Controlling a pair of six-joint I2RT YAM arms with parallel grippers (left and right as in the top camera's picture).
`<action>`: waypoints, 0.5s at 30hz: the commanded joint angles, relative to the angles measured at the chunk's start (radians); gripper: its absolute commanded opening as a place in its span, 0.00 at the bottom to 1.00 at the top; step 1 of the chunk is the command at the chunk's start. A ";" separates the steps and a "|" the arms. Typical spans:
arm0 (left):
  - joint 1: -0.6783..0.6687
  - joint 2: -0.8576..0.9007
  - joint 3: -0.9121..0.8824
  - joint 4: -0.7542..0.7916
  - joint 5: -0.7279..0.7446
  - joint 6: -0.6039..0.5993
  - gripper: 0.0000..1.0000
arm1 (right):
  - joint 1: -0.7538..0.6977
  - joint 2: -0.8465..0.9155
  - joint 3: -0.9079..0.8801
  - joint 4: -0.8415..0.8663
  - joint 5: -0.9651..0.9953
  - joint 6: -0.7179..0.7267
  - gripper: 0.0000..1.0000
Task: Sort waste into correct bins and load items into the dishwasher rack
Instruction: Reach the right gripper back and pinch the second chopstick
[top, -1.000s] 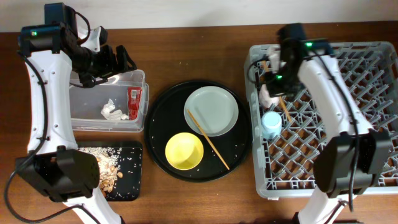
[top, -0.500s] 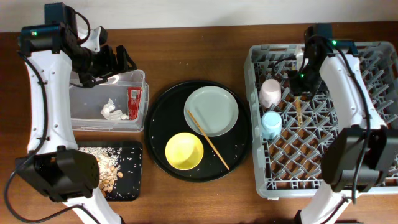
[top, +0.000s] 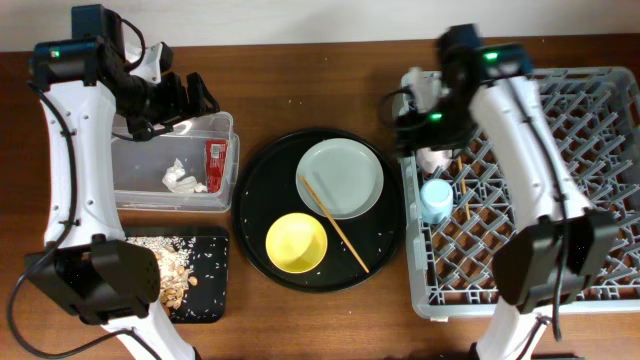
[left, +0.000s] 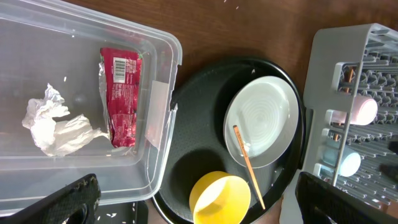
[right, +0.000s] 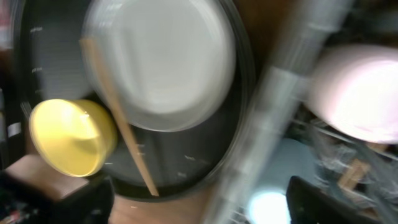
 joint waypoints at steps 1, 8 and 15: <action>0.003 -0.007 0.003 -0.001 0.000 0.001 1.00 | 0.113 -0.017 -0.046 0.053 -0.047 0.119 0.98; 0.003 -0.007 0.003 -0.001 0.000 0.001 1.00 | 0.352 -0.017 -0.294 0.391 0.117 0.175 0.81; 0.003 -0.007 0.003 -0.001 0.000 0.001 1.00 | 0.424 -0.017 -0.517 0.595 0.224 0.175 0.62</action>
